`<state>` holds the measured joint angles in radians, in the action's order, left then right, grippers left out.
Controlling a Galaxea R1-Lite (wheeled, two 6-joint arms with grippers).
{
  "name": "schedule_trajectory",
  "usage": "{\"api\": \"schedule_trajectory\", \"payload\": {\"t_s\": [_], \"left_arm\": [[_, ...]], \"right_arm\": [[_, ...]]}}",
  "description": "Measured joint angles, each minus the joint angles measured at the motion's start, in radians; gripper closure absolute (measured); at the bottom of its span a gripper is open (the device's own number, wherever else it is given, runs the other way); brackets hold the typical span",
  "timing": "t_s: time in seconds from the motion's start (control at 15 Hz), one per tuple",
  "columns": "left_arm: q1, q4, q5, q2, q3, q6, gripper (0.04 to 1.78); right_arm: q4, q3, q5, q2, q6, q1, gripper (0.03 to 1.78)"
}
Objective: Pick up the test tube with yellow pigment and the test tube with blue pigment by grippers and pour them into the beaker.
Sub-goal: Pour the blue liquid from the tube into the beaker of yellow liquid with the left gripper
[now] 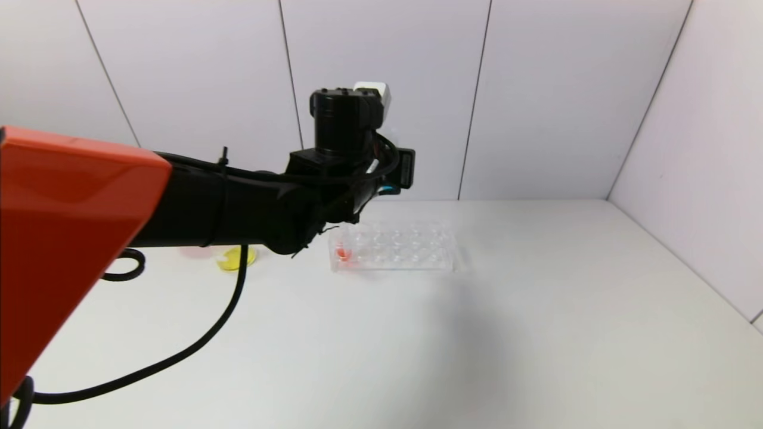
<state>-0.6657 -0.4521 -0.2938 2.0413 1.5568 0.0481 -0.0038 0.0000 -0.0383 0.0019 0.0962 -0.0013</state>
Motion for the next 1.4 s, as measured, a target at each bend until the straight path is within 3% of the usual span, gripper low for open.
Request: {"api": "schedule_trajectory", "payload": {"t_s": [0.27, 0.6, 0.93, 1.4], "left_arm": [[0.067, 0.001, 0.001, -0.116, -0.094, -0.031, 1.36], [0.209, -0.006, 0.018, -0.254, -0.239, -0.044, 1.36], [0.360, -0.014, 0.082, -0.384, -0.394, -0.035, 1.36], [0.596, -0.016, 0.216, -0.465, -0.481, -0.006, 1.36]], "right_arm": [[0.000, 0.000, 0.000, 0.000, 0.000, 0.000, 0.10], [0.000, 0.000, 0.000, 0.000, 0.000, 0.000, 0.10], [0.000, 0.000, 0.000, 0.000, 0.000, 0.000, 0.10], [0.000, 0.000, 0.000, 0.000, 0.000, 0.000, 0.10]]}}
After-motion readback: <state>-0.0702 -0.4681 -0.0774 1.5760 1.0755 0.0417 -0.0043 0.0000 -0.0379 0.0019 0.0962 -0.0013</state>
